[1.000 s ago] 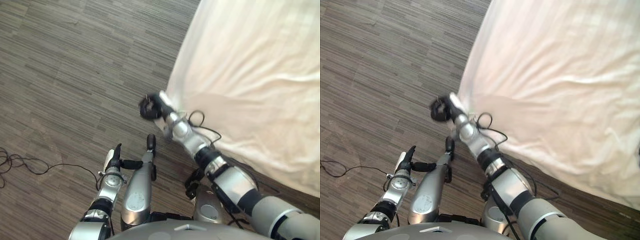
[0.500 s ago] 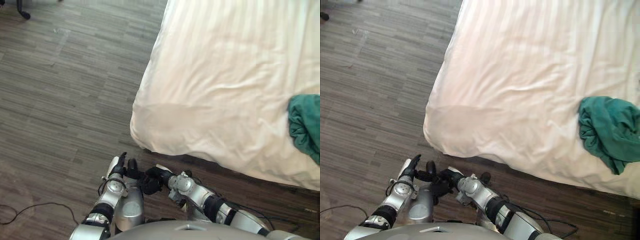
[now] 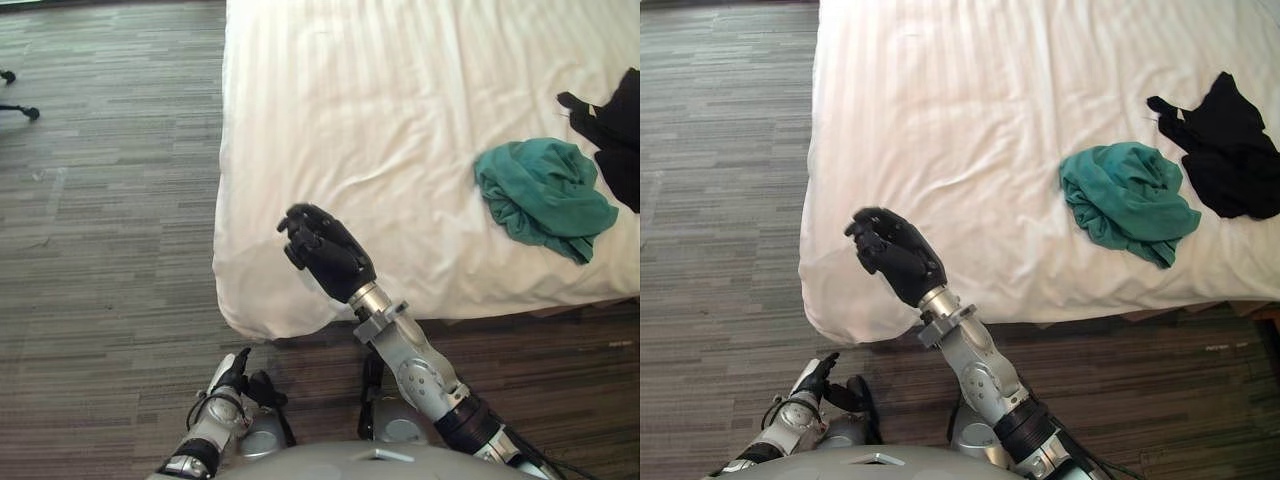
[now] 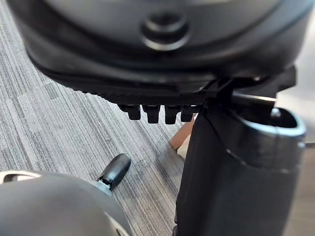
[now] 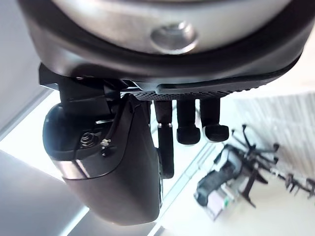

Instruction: Tidy up the quilt and then pick up the clothes from the bed and put them into the laundry hamper

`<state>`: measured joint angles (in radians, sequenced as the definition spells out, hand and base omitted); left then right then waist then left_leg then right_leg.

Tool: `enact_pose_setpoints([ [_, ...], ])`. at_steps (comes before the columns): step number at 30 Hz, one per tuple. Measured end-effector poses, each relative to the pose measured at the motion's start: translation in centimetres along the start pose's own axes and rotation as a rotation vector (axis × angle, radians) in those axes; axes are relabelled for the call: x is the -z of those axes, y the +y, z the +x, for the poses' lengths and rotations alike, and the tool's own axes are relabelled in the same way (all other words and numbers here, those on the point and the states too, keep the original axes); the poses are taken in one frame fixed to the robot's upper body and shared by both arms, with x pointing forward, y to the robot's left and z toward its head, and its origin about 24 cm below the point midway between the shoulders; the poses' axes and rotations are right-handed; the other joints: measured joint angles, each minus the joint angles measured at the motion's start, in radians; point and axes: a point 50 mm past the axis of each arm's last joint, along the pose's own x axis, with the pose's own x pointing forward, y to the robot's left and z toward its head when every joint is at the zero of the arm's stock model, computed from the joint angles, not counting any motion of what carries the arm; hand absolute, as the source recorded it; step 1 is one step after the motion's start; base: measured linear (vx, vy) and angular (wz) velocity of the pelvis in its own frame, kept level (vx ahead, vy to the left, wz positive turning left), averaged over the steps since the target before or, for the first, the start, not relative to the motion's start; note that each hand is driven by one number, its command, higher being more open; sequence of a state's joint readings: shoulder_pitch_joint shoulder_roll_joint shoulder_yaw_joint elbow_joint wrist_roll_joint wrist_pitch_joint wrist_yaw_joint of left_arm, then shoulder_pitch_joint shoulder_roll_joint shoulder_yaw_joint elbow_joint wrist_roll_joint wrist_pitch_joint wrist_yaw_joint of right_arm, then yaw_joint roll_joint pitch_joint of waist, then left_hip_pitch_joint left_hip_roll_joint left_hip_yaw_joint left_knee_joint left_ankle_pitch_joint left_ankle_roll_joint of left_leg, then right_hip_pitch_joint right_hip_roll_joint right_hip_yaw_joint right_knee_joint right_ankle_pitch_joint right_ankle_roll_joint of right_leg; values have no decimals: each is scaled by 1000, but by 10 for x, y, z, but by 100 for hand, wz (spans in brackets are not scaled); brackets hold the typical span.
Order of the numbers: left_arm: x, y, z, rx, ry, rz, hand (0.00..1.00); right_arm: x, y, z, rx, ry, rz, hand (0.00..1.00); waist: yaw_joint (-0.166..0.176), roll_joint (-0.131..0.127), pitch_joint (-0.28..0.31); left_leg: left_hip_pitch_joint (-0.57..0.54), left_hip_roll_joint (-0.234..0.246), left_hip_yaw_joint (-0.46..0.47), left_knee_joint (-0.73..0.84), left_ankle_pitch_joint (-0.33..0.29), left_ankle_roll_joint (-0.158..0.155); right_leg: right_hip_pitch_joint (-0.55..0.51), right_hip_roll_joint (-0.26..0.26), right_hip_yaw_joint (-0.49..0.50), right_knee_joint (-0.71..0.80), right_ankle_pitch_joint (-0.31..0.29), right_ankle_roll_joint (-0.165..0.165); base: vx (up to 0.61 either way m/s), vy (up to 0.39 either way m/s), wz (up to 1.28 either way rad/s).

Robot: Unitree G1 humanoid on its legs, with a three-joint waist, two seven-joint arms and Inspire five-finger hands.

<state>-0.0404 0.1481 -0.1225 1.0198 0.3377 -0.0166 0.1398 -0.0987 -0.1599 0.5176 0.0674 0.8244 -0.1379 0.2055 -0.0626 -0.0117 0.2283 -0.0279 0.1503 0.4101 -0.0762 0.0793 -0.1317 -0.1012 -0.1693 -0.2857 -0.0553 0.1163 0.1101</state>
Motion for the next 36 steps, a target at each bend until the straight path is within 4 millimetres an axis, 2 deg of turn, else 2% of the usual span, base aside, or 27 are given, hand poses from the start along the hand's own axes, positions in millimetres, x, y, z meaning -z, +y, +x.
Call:
enact_pose_setpoints([
  [3,-7,-3,1,10,-20,16,100,6,-38,-14,192,57,-75,0,-9,25,11,-1,-1,7,0,0,0,-7,0,14,0,3,1,3,-13,-9],
  [6,-9,-6,1,26,-24,11,100,9,-74,-41,398,85,-138,0,-27,49,15,-1,-2,16,0,-3,-1,-13,0,20,0,6,2,0,-10,-8],
  [8,-11,-9,1,34,-28,6,100,13,-88,-58,490,99,-149,0,-41,64,11,2,-4,28,0,-5,0,-19,-1,33,0,8,4,10,-9,-17],
  [10,-13,-8,1,31,-36,2,100,19,-96,-68,561,106,-132,0,-58,70,10,6,-4,40,1,-6,0,-20,0,44,-1,11,4,-2,-12,-14],
  [13,-19,-5,2,23,-51,-9,100,19,-105,-78,651,58,-67,0,-67,69,10,26,-4,77,5,-18,-3,-19,3,77,-4,15,5,-16,-7,-28],
  [16,-14,1,3,2,-14,-55,100,23,-125,-107,886,-20,66,0,-92,60,12,50,-1,147,31,-52,-9,-20,9,149,-22,34,6,1,1,-70],
  [17,-11,3,3,-5,11,-101,100,21,-147,-148,1130,-54,123,0,-111,58,13,65,1,185,45,-71,-13,-25,14,184,-22,35,7,26,0,-71],
  [18,-9,4,3,-7,20,-115,100,21,-155,-169,1232,-58,141,0,-116,58,14,74,2,204,48,-79,-16,-27,17,199,-22,35,7,44,-6,-80],
  [19,-8,5,3,-10,29,-132,100,20,-165,-202,1377,-56,156,0,-129,59,14,85,8,227,57,-89,-21,-29,22,220,-22,35,8,59,-15,-83],
  [20,-6,7,4,-12,40,-148,100,17,-171,-246,1541,-45,158,0,-143,62,13,105,16,268,59,-104,-30,-36,33,251,-22,34,7,79,-8,-105],
  [21,-1,8,4,-13,68,-155,100,10,-172,-286,1672,-28,139,100,-159,65,15,128,19,299,57,-111,-38,-39,39,284,-22,34,7,75,-2,-97],
  [22,2,7,3,-8,83,-153,100,6,-171,-302,1720,-22,126,100,-169,69,17,142,20,316,55,-115,-44,-38,46,297,-22,33,7,75,10,-90],
  [23,10,5,1,7,114,-153,100,0,-167,-327,1787,-5,99,100,-193,73,18,162,26,349,55,-121,-51,-37,57,322,-21,33,6,57,-15,-72],
  [24,18,2,-1,15,138,-164,100,3,-160,-345,1832,24,93,100,-209,73,19,180,32,369,59,-129,-55,-32,70,339,-20,33,5,37,-25,-67],
  [25,21,1,-2,15,148,-173,100,7,-156,-351,1848,45,99,100,-210,72,20,189,33,381,70,-137,-59,-30,76,350,-15,31,3,-1,-30,-62],
  [26,30,1,-5,10,174,-222,100,18,-150,-356,1862,106,117,100,-202,63,22,198,51,377,133,-159,-48,-30,92,377,11,18,-5,-22,-46,-68],
  [27,33,1,-7,0,179,-253,100,31,-146,-352,1845,165,133,100,-187,49,27,189,81,334,238,-196,-23,-34,101,409,48,2,-6,-51,-80,-100],
  [28,40,-2,-10,-8,200,-316,100,47,-143,-342,1791,255,150,100,-165,41,32,158,117,212,397,-248,8,-39,116,456,97,-26,-13,-61,-82,-102],
  [29,44,-6,-13,-7,212,-349,100,53,-143,-335,1756,294,159,100,-154,43,32,143,127,140,464,-266,8,-43,126,483,116,-37,-18,-106,-8,-129],
  [30,48,-11,-16,-15,225,-433,100,62,-144,-317,1678,340,167,100,-136,57,34,110,140,-12,584,-304,-9,-59,150,524,147,-44,-23,-187,149,-137],
  [31,49,-14,-18,-24,228,-499,100,69,-144,-299,1601,378,156,100,-113,83,35,97,137,-142,669,-339,-30,-72,185,568,171,-47,-22,-215,203,-136],
  [32,49,-16,-19,-23,230,-518,100,73,-143,-292,1569,391,155,100,-101,94,36,98,128,-191,696,-355,-43,-74,201,586,180,-50,-18,-256,251,-129],
  [33,50,-18,-20,-25,239,-566,100,83,-138,-279,1500,441,140,100,-82,97,33,116,96,-267,706,-377,-33,-76,209,601,198,-51,-16,-538,423,-167],
  [34,50,-17,-22,-44,191,-575,100,94,-129,-257,1367,508,88,100,-77,69,25,214,9,-272,475,-541,15,-168,188,651,202,-33,9,-626,456,-179],
  [35,44,-13,-20,-50,152,-572,100,95,-129,-250,1347,523,58,100,-67,32,30,222,-46,-212,407,-529,21,-196,142,646,164,-25,-8,-670,402,-176],
  [36,35,-12,-17,-49,122,-565,100,98,-127,-251,1346,538,65,100,-50,8,40,236,-70,-160,359,-491,48,-196,96,588,112,-60,-60,-333,127,-111],
])
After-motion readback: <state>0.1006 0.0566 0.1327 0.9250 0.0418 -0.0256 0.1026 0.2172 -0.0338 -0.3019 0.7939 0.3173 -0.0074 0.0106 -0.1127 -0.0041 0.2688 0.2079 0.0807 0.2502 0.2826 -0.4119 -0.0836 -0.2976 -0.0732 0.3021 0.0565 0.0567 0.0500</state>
